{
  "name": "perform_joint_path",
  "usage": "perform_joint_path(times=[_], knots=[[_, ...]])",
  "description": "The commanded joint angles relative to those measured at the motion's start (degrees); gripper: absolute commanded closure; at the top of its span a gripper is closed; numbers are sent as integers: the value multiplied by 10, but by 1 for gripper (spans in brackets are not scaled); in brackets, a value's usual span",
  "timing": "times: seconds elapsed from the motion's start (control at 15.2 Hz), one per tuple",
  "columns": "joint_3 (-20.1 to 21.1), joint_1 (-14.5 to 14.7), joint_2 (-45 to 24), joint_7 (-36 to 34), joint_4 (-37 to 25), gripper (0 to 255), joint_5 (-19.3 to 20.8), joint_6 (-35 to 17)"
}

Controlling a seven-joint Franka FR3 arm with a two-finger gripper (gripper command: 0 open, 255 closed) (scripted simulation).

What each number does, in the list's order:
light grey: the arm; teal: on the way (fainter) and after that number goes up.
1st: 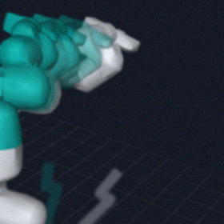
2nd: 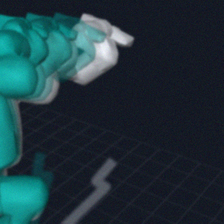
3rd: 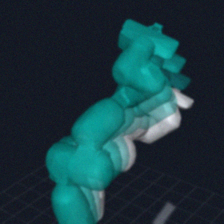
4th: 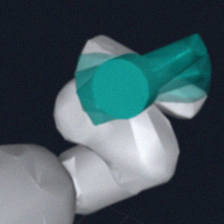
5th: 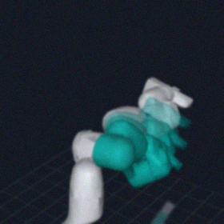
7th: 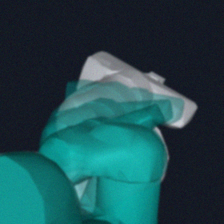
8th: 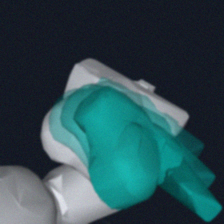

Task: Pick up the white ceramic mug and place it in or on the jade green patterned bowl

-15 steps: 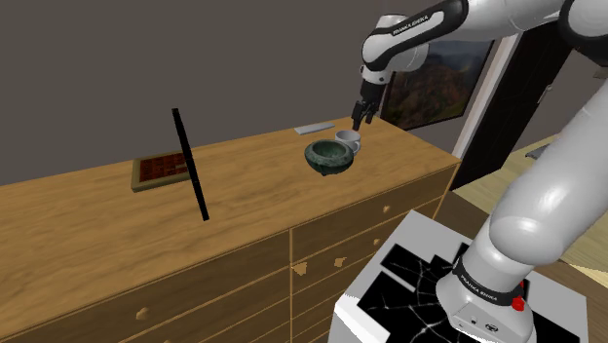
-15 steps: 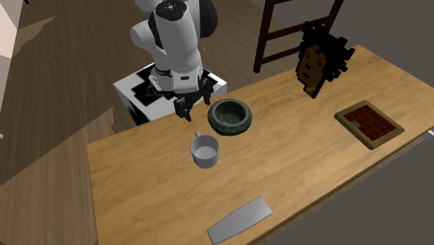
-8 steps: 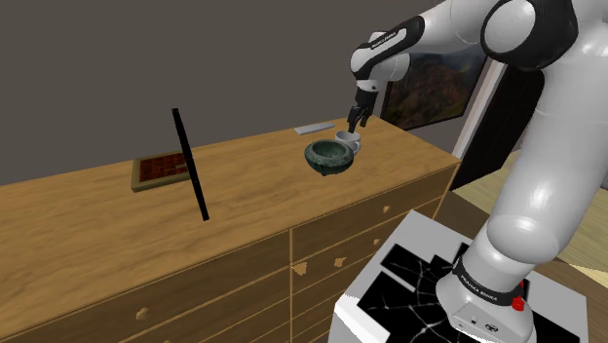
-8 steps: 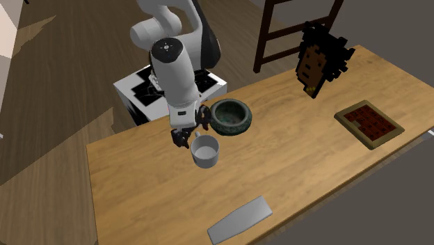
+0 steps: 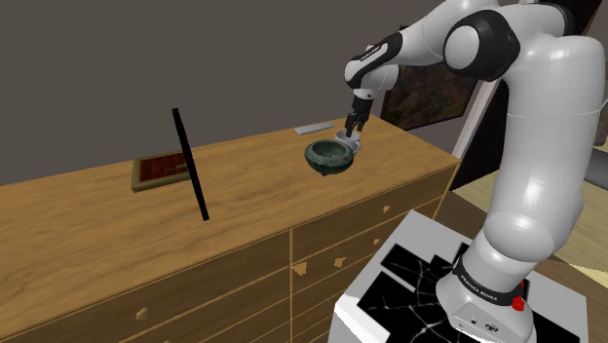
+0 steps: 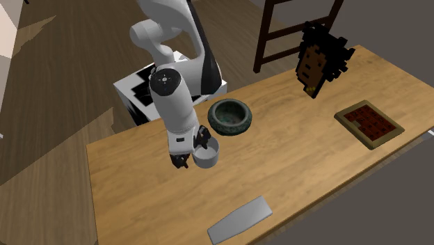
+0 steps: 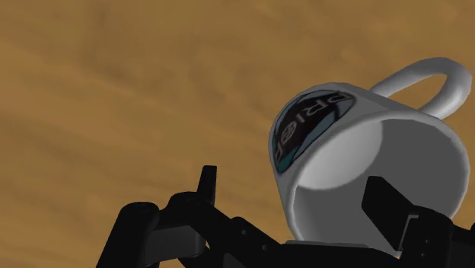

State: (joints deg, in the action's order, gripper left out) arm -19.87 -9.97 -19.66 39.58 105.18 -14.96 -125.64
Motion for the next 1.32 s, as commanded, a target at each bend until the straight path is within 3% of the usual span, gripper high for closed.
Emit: perform_joint_path(times=[0.0, 0.66, 0.73, 1.25], knots=[[2, -1, -8, 3, 3, 0, -5, -11], [5, -2, -19, 7, 8, 0, -11, -26], [5, -2, -19, 7, 8, 255, -11, -26], [5, -2, -19, 7, 8, 255, -11, -26]])
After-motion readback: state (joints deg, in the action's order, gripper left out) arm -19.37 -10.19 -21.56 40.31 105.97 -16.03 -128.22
